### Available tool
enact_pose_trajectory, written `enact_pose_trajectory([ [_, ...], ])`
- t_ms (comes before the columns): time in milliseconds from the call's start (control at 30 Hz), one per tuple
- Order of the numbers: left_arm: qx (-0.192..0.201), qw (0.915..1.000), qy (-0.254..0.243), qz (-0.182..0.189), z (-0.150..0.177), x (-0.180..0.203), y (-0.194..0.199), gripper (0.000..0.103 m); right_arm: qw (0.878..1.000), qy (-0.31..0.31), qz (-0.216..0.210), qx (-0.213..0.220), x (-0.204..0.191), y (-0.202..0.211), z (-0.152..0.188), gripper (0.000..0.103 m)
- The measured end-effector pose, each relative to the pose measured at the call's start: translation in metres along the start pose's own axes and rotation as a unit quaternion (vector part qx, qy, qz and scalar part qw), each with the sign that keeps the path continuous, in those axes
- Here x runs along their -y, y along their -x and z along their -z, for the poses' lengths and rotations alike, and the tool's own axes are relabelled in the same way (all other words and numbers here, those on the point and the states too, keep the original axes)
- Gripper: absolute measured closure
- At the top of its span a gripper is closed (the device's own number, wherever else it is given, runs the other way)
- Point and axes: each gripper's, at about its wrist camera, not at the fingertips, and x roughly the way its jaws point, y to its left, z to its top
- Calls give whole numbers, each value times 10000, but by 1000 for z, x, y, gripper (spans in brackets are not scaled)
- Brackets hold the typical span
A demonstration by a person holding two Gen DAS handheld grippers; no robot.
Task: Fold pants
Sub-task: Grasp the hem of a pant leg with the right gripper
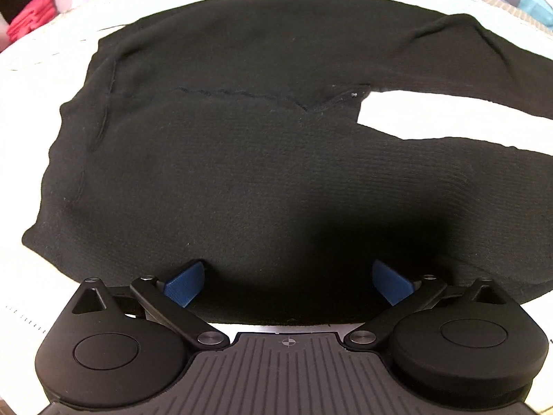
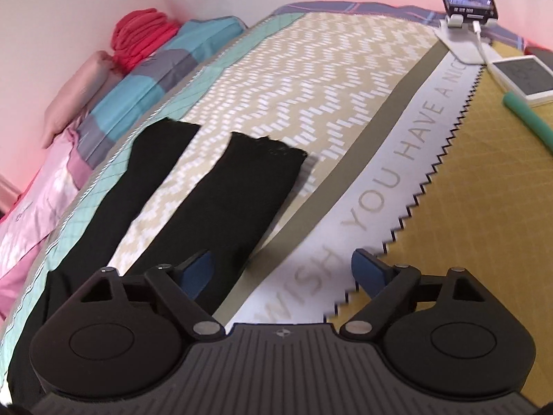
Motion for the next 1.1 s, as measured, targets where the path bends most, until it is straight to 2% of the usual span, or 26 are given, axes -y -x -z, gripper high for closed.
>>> enact_pose_trajectory([
  [200, -44, 10000, 61, -36, -2, 0, -2, 0, 9991, 108, -14, 420, -5, -20, -14, 14],
  [233, -52, 10000, 68, -40, -2, 0, -2, 0, 9988, 54, -76, 482, -4, -23, -19, 20],
  [300, -60, 9999, 84, -49, -2, 0, -2, 0, 9984, -174, -114, 535, 1, -27, -29, 37],
  [367, -60, 9999, 105, -62, -2, 1, -2, 0, 9975, -537, -238, 401, 9, -32, -35, 94],
  [400, -60, 9999, 116, -66, -3, 1, -3, 0, 9968, -695, -352, 197, 11, -36, -35, 95],
  [433, -57, 9999, 120, -79, -1, 3, -1, 0, 9974, -607, -351, 134, 7, -37, -30, 95],
  [500, -64, 9999, 121, -90, -1, 4, -1, 0, 9987, 371, -193, 281, -13, -29, -21, 97],
  [533, -77, 9999, 116, -90, -1, 4, -2, 0, 9973, 590, -193, 398, -15, -23, -22, 98],
  [600, -111, 9999, 104, -80, -2, 3, -2, 0, 9959, 336, -133, 834, 0, -9, -32, 99],
  [633, -120, 9999, 101, -72, -3, 3, -2, 0, 9958, 101, 43, 912, 12, -8, -38, 99],
  [667, -121, 9999, 100, -69, -4, 3, -2, 0, 9961, -91, 226, 844, 22, -11, -42, 99],
  [733, -107, 9999, 95, -73, -3, 3, -2, 0, 9978, -202, 323, 534, 32, -21, -42, 99],
  [800, -62, 9999, 81, -53, -2, 1, -2, 0, 9970, 135, 389, 652, 24, -19, -38, 99],
  [900, -37, 10000, 74, -28, 0, 1, -2, 0, 9962, -348, 321, 735, 25, -16, -40, 98],
  [1000, -26, 10000, 48, 7, 1, -1, -2, 0, 9971, -445, 289, 552, 22, -19, -34, 80],
  [1067, -6, 10000, 23, 40, 1, -3, -1, 0, 9983, -163, 52, 557, 12, -20, -28, 44],
  [1100, -3, 10000, 14, 48, 1, -3, -2, 0, 9986, 71, 13, 518, 4, -21, -25, 40],
])
